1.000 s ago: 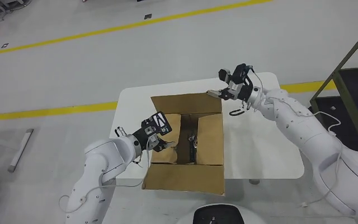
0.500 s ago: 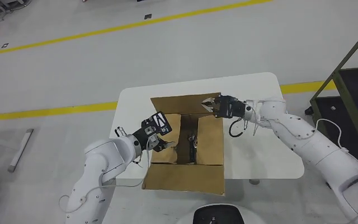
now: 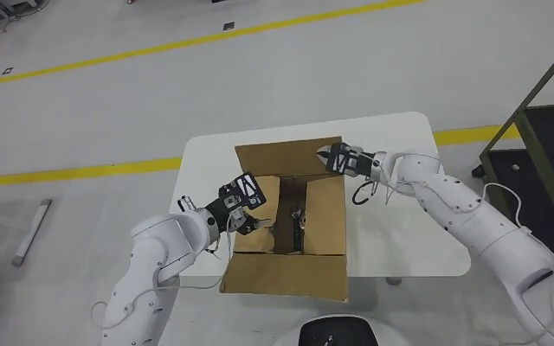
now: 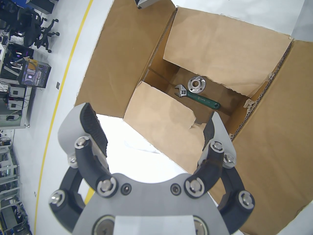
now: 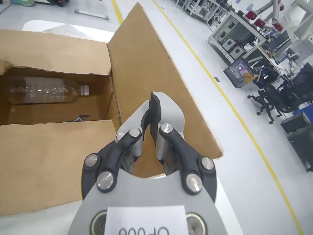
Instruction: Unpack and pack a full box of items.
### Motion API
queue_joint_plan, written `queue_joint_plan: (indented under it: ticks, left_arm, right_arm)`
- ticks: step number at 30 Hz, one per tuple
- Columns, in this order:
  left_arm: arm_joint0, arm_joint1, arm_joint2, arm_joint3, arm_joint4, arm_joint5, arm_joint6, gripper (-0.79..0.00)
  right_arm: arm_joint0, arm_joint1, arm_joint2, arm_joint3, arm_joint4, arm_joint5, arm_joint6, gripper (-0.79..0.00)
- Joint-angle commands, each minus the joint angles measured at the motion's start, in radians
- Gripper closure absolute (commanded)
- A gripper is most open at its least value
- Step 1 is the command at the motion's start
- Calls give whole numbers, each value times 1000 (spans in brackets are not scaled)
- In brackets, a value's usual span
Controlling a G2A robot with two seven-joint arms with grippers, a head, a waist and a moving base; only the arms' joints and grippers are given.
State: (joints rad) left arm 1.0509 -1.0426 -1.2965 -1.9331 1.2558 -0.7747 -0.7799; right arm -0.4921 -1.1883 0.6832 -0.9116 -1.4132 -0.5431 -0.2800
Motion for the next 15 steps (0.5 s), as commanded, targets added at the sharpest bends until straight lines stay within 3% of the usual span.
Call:
queue_joint_plan:
  ticks: [1,15]
  left_arm:
    - [0,0,0,0,0,0,0,-785]
    - [0,0,0,0,0,0,0,-785]
  right_arm:
    - [14,-17,-7,41,35,-2,9,0]
    - [102,-143,-54,326,232,-40,100,0]
